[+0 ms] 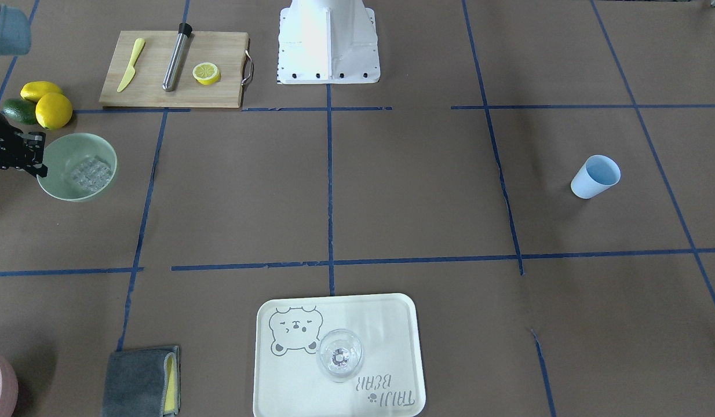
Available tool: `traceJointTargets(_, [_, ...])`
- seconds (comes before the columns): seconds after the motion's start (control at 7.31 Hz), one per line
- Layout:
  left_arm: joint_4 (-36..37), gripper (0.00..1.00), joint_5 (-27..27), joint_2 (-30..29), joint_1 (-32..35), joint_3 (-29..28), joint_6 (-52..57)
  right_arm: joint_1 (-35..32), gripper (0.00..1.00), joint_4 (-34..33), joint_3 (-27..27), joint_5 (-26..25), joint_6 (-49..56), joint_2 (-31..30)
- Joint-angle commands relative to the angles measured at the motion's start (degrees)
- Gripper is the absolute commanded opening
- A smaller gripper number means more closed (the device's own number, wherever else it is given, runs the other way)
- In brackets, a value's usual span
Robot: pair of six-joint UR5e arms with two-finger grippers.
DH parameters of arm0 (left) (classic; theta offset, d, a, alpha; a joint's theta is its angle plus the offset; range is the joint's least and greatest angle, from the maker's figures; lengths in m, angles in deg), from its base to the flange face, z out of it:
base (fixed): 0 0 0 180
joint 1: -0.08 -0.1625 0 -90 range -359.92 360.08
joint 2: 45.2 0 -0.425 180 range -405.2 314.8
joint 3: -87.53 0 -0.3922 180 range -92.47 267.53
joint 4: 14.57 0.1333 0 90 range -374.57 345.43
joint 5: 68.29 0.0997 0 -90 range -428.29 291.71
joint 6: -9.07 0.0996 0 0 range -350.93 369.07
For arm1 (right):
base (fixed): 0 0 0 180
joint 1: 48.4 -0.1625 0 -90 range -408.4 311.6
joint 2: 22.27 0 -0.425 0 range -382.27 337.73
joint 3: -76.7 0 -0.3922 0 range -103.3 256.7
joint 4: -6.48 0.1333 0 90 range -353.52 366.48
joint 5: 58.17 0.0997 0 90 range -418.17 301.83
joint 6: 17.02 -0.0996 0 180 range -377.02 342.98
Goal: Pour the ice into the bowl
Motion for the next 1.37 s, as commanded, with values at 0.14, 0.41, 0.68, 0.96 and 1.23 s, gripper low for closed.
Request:
traceJointTargets(0.14, [-0.09, 1.00, 0.00, 0.00, -0.01, 0.00, 0.00, 0.08, 0.00, 24.32, -12.41, 0.66, -10.89, -0.97])
traceJointTargets(0.41, [-0.09, 1.00, 0.00, 0.00, -0.01, 0.00, 0.00, 1.57, 0.00, 26.05, -14.01, 0.49, -11.00, -1.94])
traceJointTargets(0.68, [-0.09, 1.00, 0.00, 0.00, -0.01, 0.00, 0.00, 2.98, 0.00, 26.13, -15.07, 0.31, -11.00, -1.50])
traceJointTargets(0.96, [-0.09, 1.00, 0.00, 0.00, -0.01, 0.00, 0.00, 2.98, 0.99, 26.13, -14.98, 0.23, -11.00, -1.15])
traceJointTargets(1.23, [-0.09, 1.00, -0.09, 0.00, -0.01, 0.00, 0.00, 2.89, 1.00, 25.96, -14.28, -0.21, -10.48, -0.63])
